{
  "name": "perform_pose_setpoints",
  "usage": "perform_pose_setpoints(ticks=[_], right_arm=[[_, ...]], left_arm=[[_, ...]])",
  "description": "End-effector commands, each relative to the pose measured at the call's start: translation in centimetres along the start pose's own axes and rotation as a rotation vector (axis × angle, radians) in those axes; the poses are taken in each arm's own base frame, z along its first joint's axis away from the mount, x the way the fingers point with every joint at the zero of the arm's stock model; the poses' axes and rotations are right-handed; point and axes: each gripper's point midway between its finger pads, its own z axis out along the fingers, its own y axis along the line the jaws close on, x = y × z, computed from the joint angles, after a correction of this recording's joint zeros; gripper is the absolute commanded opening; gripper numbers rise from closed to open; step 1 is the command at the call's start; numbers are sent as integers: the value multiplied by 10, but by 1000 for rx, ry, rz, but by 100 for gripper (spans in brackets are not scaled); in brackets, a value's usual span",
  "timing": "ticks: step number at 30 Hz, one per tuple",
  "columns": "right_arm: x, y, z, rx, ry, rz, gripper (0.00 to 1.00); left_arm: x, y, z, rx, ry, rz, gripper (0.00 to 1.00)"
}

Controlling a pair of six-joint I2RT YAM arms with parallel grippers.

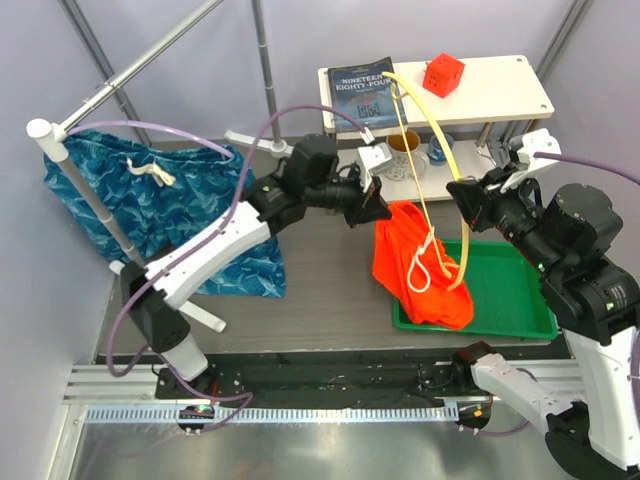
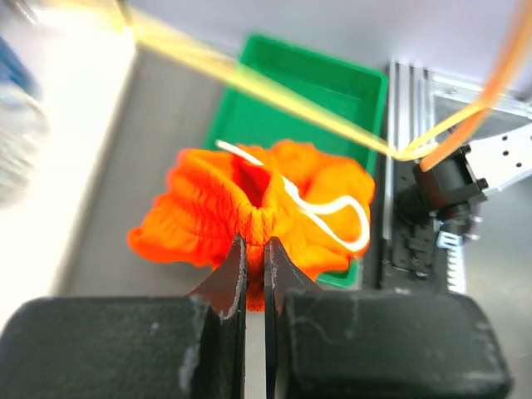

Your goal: Place the shorts on the hanger

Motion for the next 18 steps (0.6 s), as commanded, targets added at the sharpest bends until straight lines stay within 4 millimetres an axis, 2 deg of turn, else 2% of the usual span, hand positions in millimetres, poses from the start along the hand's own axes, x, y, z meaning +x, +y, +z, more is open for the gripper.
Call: perform_pose_setpoints(ticks=[1,3,4,5,6,7,10,12,15,16,17,18], right_arm=[[-56,-10,1,59,-183,-21,1],[-64,-11,2,66,-208,-26,1],[-67,-11,1,65,-216,-31,1],[-73,-10,2,64,-229,-31,1],[-76,-10,2,61,-235,-31,1],[-78,-9,2,57,-240,-30,1],[-80,-7,5,44,-243,-61,1],[-79,-6,6,36,-240,-69,1],[-71,8,7,-47,-224,-99,1],[-67,12,7,-72,-216,-106,1],[-56,15,10,-97,-188,-113,1],[-50,20,11,-126,-171,-135,1]], left_arm=[[-60,-5,-54,-87,-47,282,0],[-84,-6,-73,-135,-80,348,0],[-109,-11,-88,-156,-130,392,0],[-120,-14,-96,-169,-146,420,0],[-121,-10,-103,-197,-124,438,0],[-140,-14,-117,-224,-155,502,0],[-144,-10,-143,-284,-117,585,0],[-139,-4,-154,-329,-90,595,0],[-105,-5,-168,-343,6,560,0],[-72,3,-161,-331,87,518,0],[-66,-3,-175,-361,79,496,0],[-52,2,-179,-375,93,468,0]])
